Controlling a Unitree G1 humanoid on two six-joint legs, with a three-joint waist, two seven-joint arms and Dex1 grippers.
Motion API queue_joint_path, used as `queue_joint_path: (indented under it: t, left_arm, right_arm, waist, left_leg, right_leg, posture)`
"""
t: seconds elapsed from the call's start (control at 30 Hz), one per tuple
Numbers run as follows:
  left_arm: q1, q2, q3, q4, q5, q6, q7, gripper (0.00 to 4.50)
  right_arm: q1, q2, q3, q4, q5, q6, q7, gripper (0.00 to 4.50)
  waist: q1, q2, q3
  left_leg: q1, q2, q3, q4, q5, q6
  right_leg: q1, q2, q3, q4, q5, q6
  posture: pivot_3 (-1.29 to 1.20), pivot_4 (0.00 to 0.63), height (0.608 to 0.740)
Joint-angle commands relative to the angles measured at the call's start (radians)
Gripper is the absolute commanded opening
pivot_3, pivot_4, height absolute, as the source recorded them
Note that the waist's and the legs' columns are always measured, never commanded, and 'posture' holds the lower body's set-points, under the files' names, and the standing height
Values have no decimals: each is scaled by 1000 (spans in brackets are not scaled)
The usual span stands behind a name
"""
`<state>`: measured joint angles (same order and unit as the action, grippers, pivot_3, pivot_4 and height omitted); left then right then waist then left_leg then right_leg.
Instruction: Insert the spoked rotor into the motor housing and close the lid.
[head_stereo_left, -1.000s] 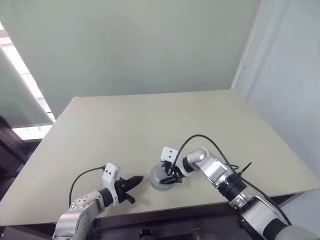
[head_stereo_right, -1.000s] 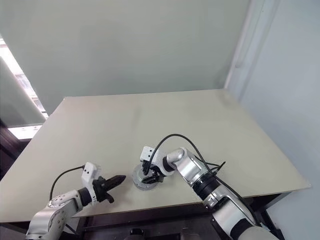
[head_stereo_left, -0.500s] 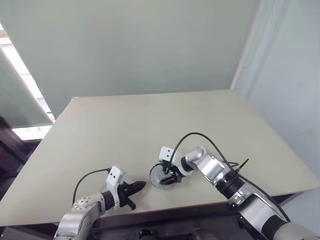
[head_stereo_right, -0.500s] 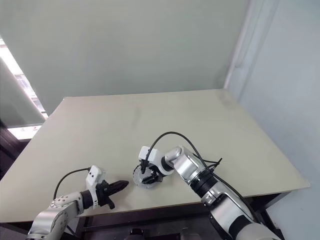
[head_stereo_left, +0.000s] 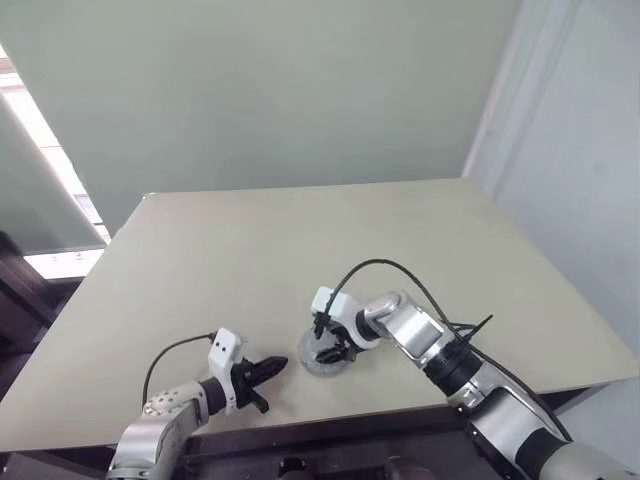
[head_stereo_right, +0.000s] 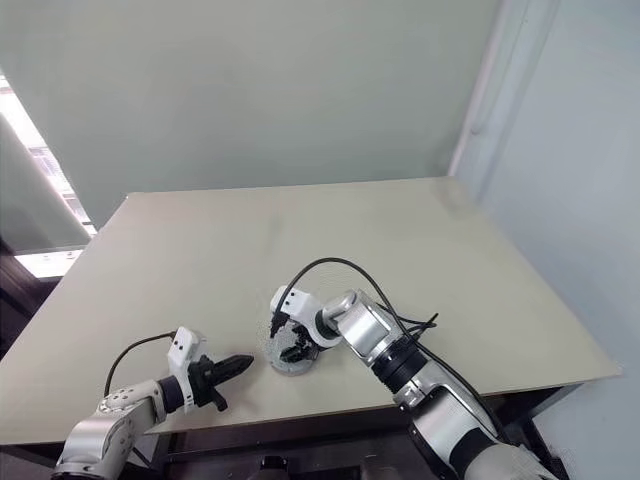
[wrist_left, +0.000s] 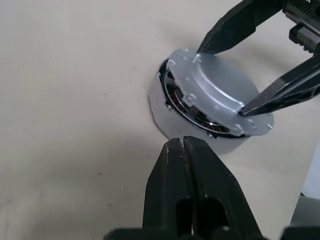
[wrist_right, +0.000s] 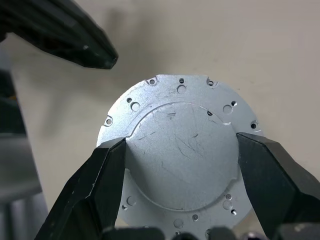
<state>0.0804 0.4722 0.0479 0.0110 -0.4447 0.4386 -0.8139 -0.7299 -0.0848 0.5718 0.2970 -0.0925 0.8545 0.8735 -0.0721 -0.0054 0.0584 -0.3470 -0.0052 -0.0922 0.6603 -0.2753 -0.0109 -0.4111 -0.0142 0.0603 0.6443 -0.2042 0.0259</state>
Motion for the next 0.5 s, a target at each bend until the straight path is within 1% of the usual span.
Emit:
queue_joint_path:
  t: [0.03,0.3,0.5]
  left_arm:
    - [-16,-3,18,-11,-2,-21,1,0]
    - [-16,-11,16,-15,-1,-22,7,0]
    - [-12,-13,15,-23,-1,-21,11,0]
  right_arm:
    - [-22,9,-32,-39,11,24,-38,3208]
    - [-12,4,30,-30,-3,22,-62,3208]
    - [-11,9,52,-18,-3,41,-85,3208]
  waist:
    - [0,0,0]
    - [-2,0,0]
    - [-3,0,0]
  left_leg:
    - [0,0,0,0,0,0]
    - [0,0,0,0,0,0]
    - [0,0,0,0,0,0]
  right_leg:
    - [0,0,0,0,0,0]
    - [0,0,0,0,0,0]
    - [0,0,0,0,0,0]
  posture:
    - [0,0,740]
    - [0,0,740]
    - [0,0,740]
